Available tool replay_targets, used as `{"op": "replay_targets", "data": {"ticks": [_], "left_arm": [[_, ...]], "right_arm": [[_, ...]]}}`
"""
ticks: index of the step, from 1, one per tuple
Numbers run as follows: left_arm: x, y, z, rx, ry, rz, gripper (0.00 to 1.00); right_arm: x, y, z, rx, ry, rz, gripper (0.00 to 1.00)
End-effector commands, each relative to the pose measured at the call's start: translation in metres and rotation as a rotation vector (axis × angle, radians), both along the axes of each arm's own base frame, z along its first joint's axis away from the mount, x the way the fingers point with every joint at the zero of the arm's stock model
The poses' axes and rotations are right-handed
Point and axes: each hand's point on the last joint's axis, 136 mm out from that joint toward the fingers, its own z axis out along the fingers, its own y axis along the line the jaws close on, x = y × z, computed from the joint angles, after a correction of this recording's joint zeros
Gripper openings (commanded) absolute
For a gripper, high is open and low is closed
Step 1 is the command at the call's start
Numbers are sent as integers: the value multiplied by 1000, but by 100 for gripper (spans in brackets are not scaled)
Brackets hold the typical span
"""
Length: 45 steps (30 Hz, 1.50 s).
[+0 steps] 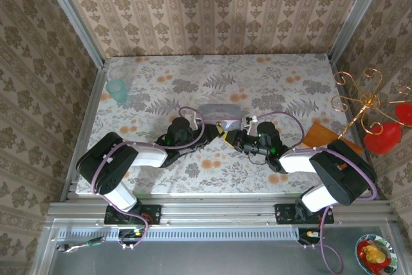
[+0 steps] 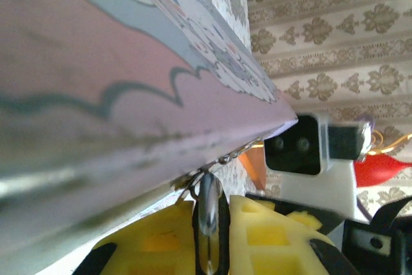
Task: Unlock the padlock with the key
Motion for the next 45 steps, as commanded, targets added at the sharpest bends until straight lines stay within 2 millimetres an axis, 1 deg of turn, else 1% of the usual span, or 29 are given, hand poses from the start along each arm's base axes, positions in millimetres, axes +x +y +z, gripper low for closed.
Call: {"op": "replay_targets", "data": {"ticks": [1,7,14,21,24,28,32,37,41,45], "left_arm": [[-45,-27,10,-52,13,-222,0],[-44,-24,11,-33,4,-210,0],[-29,-8,11,-18,-5,-131,0],[-18,-5,18,-46,-15,-93,0],[-15,-3,14,-48,-5,-77,0],[-13,-3,15,-60,-2,-71,0],[-15,-5,16,-65,0,-83,0],[-21,-7,20,-83,6,-101,0],[-28,-10,26,-122,18,-118,0],[-34,-10,30,-143,26,-127,0]], "right_arm": [[24,4,36,36,-123,-50,19],[24,0,25,12,-106,-64,20],[19,-5,11,-20,-82,-75,26],[14,-5,7,-10,-75,-66,27],[12,-5,6,-8,-75,-62,25],[9,-4,4,-10,-71,-57,18],[10,-4,3,-5,-72,-59,11],[14,-5,2,-13,-80,-66,8],[20,-10,8,-5,-117,-66,7],[26,-15,6,-5,-123,-59,6]]}}
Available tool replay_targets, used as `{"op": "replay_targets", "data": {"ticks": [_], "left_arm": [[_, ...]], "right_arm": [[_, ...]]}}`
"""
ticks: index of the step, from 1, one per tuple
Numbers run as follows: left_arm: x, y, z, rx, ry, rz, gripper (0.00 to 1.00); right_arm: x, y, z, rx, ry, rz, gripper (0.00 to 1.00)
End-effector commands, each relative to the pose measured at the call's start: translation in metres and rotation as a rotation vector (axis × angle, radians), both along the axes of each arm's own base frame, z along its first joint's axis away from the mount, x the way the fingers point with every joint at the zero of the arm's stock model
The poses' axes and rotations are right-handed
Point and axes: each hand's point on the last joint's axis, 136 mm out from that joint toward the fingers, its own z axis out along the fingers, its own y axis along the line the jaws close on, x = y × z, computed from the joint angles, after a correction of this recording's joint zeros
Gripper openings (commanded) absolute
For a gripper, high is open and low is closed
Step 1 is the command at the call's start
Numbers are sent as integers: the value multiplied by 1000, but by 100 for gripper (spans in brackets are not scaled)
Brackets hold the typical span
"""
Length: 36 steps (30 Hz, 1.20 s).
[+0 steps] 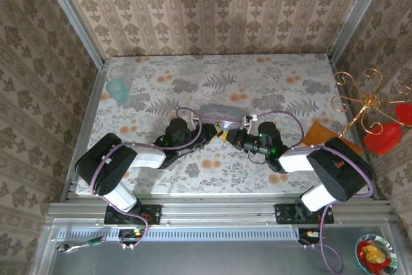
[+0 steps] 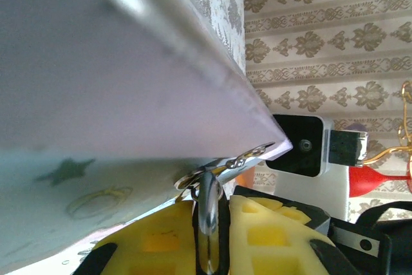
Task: Unlock the padlock with the key
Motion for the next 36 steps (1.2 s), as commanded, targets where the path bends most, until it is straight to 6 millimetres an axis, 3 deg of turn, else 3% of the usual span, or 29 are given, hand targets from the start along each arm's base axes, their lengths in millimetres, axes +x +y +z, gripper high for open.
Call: {"op": "replay_targets", "data": {"ticks": [1,7,17,28,36], "left_arm": [[-35,-16,25,-94,-31,-158,0],[-30,-10,20,-65,-42,-132,0],[-15,-9,11,-33,-43,-115,0],[4,-4,-1,31,-61,-81,0],[8,-4,-6,11,-59,-77,0]], "right_arm": [[21,-15,0,-15,-48,-70,6],[18,-12,-5,-18,-45,-42,0],[-4,-14,-31,-122,-45,6,0],[-24,-3,-36,-218,-89,101,0],[-32,-10,-38,-213,-76,83,0]]}}
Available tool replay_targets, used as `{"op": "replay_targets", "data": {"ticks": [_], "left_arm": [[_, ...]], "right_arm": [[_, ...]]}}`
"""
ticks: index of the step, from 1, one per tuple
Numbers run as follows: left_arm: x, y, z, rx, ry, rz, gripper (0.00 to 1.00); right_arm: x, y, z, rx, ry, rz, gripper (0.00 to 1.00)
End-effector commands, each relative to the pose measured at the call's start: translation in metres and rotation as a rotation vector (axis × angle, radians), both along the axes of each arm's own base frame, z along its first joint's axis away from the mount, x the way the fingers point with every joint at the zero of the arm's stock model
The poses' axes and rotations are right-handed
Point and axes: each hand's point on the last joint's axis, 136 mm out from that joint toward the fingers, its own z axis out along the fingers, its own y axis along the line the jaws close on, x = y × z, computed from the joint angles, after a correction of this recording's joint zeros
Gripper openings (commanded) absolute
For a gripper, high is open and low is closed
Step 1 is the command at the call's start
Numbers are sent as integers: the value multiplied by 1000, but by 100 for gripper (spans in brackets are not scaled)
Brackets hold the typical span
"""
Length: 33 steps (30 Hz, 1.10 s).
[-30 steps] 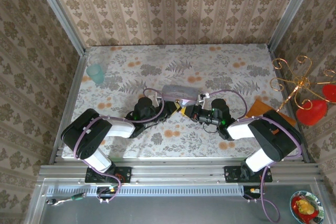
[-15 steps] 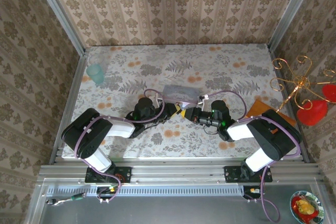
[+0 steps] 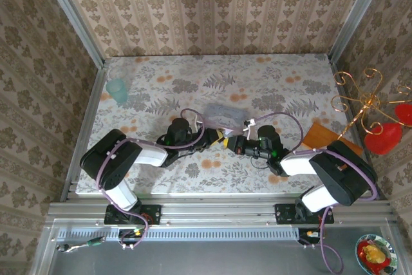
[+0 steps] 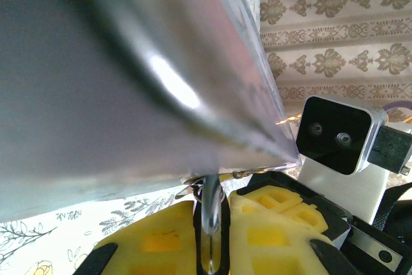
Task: Unlock the padlock with the key
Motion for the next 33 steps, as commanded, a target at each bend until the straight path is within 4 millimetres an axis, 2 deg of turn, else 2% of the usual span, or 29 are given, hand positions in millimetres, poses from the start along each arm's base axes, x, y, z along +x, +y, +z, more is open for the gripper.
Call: {"op": "replay_targets", "data": {"ticks": [1,10,19,25,33], "left_arm": [[17,1,17,-37,-94,35,0],[11,-3,24,-60,-101,33,0],[13,-6,29,-81,-93,53,0],[16,0,17,-40,-84,72,0],[22,7,-3,28,-84,77,0]], "right_arm": [[-9,-7,-16,-25,56,-16,0],[3,2,-1,95,100,-37,0],[1,1,-4,113,117,-54,9],[1,-3,-6,104,114,-73,0],[-2,-3,-1,110,95,-62,0]]}}
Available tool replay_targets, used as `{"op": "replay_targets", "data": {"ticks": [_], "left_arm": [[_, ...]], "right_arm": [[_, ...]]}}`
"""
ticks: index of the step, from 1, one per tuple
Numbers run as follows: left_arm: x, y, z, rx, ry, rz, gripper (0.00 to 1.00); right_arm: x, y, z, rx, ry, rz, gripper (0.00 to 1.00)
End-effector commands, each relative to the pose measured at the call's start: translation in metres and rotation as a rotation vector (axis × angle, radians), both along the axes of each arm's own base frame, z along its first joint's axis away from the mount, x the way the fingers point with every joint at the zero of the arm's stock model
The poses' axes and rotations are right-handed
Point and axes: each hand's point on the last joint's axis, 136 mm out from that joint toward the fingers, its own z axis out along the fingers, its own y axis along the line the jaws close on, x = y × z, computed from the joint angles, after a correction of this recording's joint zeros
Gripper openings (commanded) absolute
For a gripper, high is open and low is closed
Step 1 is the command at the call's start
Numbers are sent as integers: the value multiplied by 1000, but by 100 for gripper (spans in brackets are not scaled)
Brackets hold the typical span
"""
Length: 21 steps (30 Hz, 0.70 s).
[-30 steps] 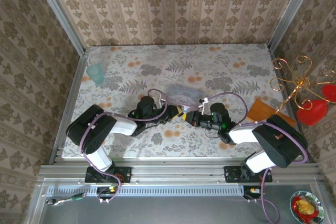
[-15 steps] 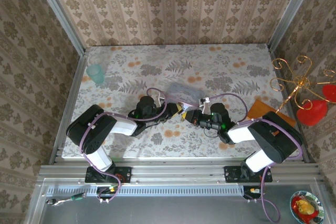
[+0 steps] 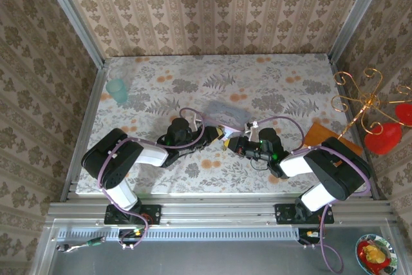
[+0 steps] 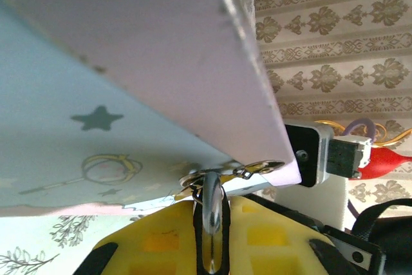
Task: Unlock the padlock with the key
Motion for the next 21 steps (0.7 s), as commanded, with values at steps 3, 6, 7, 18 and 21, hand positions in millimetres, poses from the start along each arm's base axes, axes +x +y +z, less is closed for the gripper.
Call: {"op": "replay_targets", "data": {"ticks": [3,6,7,18,21], "left_arm": [[11,10,-18,77,-39,23,0],[11,16,-29,130,-44,21,0],[11,17,-32,146,-45,17,0],[-3,35,-54,297,-78,-33,8],[-9,41,-53,317,-88,-41,21]], "right_arm": [[-4,-1,10,6,-48,6,0],[-6,0,13,-5,-60,13,0],[-7,0,15,-8,-67,17,0],[-18,7,44,-36,-185,79,0],[-22,8,50,-47,-224,97,0]]}}
